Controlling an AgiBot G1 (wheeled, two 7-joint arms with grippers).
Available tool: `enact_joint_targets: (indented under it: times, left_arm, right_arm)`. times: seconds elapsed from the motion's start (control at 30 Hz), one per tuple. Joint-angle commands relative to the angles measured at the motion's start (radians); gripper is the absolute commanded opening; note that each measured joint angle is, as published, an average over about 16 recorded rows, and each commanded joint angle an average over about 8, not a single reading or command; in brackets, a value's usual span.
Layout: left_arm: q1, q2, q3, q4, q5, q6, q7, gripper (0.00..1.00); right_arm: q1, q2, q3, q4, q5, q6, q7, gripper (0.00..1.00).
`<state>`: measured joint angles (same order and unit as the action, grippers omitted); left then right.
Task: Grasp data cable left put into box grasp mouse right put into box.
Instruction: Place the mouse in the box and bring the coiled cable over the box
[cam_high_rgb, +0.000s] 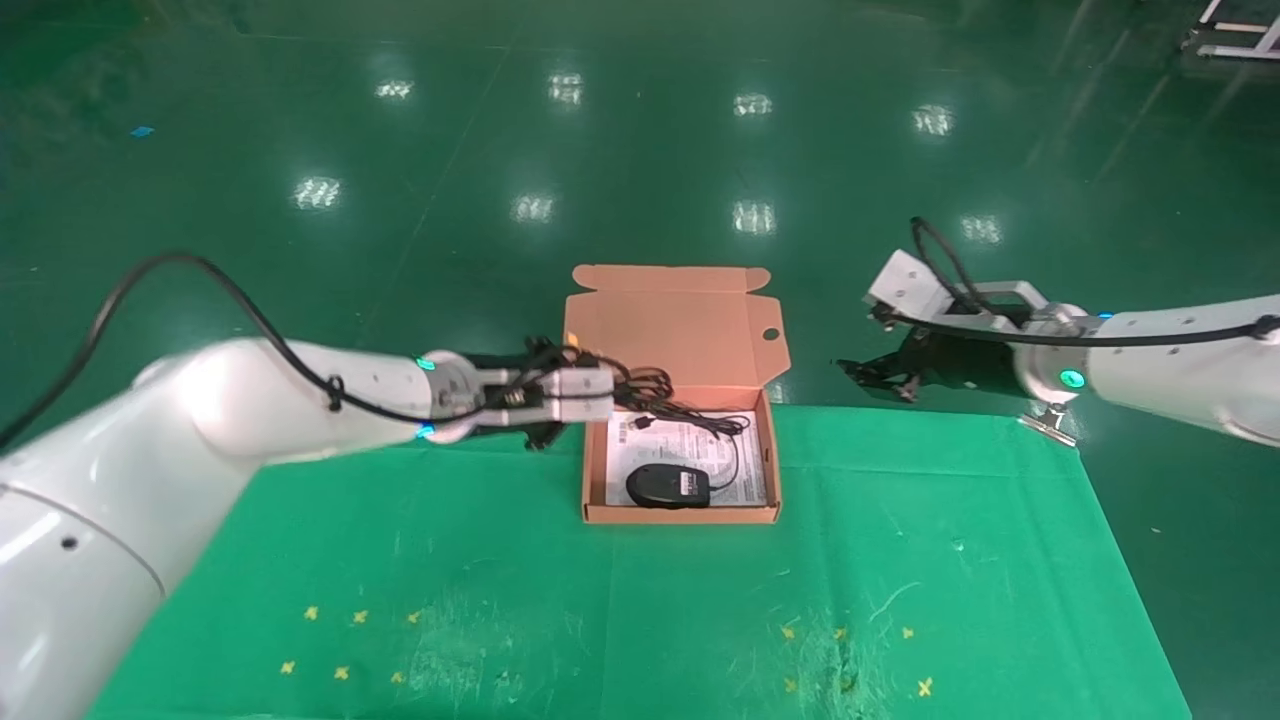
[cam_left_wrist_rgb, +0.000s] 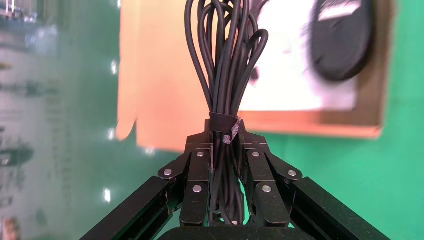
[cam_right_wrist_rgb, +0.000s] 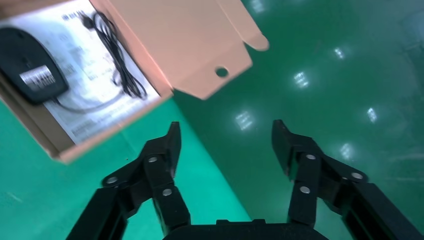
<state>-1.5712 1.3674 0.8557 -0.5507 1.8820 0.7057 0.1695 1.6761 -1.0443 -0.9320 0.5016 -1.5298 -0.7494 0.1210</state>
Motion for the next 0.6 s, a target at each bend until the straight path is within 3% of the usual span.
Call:
enact_joint_targets:
  times: [0.03,0.4,0.43,0.6]
  left_arm:
    - [0.015,0.003,0.018,0.0,-0.057,-0.01,0.049,0.0]
    - [0.023,0.003,0.138,-0.028,-0.293,-0.014,0.175,0.0]
    - [0.021,0.003,0.147,-0.029,-0.308,-0.017,0.181,0.08]
    - [0.017,0.003,0.183,-0.025,-0.362,-0.035,0.194,0.71]
  right_arm:
    - [0.003,0.026,-0.001,0.011,-0.005,-0.004,0.003,1.0]
    - [-0.005,0.133,0.005,0.128,-0.005,-0.028,0.045,1.0]
    - [-0.006,0.139,0.004,0.136,-0.006,-0.029,0.05,1.0]
    - [-0.012,0.157,0.004,0.167,-0.008,-0.031,0.067,1.0]
